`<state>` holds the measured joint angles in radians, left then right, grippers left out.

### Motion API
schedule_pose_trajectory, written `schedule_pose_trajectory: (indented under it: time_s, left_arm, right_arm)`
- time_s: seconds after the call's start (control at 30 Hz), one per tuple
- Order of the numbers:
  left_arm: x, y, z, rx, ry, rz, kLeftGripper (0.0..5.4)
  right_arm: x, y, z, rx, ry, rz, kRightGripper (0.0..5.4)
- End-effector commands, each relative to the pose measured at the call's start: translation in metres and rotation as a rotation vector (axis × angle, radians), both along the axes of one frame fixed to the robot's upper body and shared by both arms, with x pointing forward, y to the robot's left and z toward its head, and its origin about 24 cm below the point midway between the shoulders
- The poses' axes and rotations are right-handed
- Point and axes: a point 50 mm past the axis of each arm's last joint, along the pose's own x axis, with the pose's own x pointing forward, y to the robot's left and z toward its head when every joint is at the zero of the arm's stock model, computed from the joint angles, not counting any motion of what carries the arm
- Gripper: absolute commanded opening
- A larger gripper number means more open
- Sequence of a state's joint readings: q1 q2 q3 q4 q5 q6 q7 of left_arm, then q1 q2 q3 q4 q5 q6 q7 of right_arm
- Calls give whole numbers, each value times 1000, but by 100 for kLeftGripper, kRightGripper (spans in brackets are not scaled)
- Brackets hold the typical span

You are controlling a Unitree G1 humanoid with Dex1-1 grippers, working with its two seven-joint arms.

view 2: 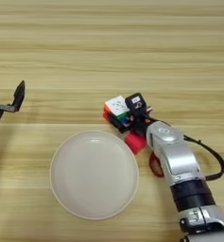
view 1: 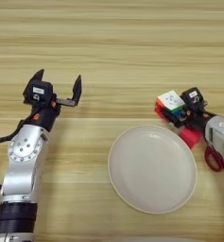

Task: Move the objects on the table

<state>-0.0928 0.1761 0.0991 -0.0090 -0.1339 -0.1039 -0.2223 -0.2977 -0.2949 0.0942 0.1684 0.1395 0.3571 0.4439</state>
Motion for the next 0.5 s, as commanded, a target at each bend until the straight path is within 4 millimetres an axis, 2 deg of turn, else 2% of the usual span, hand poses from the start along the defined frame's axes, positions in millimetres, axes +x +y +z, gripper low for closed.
schedule_pose_trajectory:
  time_s: [0.03,0.1,0.5]
  left_arm:
    - [-2,-1,0,4,-3,-10,540]
    - [-2,-2,0,3,-3,-11,540]
    - [-1,-2,0,1,-4,-12,540]
  right_arm:
    - [1,2,-2,-12,11,3,356]
    - [0,2,-1,-11,5,3,332]
    - [-2,4,9,-4,-38,13,331]
